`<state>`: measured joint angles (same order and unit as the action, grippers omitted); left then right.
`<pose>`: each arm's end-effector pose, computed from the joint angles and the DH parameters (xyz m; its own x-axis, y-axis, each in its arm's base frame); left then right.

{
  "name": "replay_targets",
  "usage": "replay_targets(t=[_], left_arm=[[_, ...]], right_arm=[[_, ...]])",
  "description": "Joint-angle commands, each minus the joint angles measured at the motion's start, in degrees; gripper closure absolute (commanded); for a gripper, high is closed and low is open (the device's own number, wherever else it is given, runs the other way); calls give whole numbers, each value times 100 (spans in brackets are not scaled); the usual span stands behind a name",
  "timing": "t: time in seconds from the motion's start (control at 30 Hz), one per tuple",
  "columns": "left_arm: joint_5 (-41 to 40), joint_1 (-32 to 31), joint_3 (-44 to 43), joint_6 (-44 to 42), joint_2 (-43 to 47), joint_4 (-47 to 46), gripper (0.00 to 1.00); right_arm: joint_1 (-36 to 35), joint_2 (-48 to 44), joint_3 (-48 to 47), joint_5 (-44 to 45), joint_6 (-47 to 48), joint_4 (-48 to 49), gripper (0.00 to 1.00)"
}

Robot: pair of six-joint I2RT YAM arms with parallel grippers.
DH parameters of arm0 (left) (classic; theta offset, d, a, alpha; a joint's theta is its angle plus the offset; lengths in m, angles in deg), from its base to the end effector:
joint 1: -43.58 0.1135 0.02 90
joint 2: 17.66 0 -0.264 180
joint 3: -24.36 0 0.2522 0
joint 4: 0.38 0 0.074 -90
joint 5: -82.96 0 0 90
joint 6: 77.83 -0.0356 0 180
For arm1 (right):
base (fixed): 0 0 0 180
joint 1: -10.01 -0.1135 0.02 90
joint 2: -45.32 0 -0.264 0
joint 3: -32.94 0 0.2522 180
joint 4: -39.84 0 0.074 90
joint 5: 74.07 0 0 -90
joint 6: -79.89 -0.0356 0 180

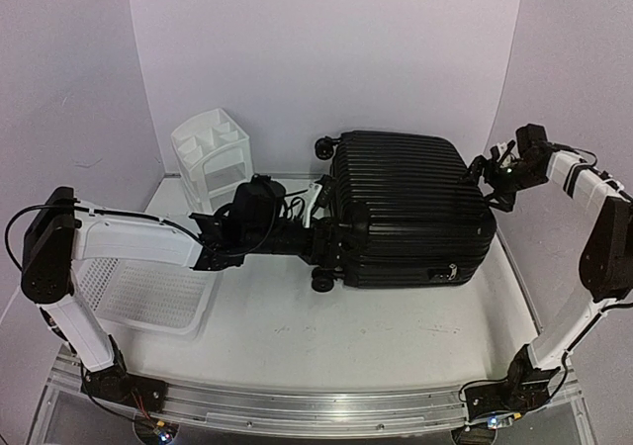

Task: Open, take out, and arrange the luggage

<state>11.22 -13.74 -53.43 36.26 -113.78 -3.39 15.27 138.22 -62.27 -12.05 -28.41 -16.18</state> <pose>0.2020 -0.3356 0.2682 -0.5231 0.0975 -0.8467 0.8204 0.3267 -0.4692 0.3478 -0.0152 0.3023 -0.8234 0.3543 -0.4432 0.0664 0.8359 0.5449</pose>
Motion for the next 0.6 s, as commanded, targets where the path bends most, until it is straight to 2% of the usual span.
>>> replay_targets(t=[0.0,0.1,0.2,0.37,0.57], left_arm=[[-461,34,-320,-251,108,401,9],[-1152,106,-481,-424,200,1199,8],[-1502,261,-631,-524,299,1920,8],[-1703,632,-376,-578,549,2175,5],[-2098,783,-855,-1096,228,2537,5]], right_arm=[[-1390,-221,433,-929,-630,750,2],[-1790,-418,668,-321,-754,962,2],[-1985,-712,865,198,-731,958,2],[-2282,-971,1177,33,-833,977,2],[-2636,-1559,1954,157,-1138,1362,8]])
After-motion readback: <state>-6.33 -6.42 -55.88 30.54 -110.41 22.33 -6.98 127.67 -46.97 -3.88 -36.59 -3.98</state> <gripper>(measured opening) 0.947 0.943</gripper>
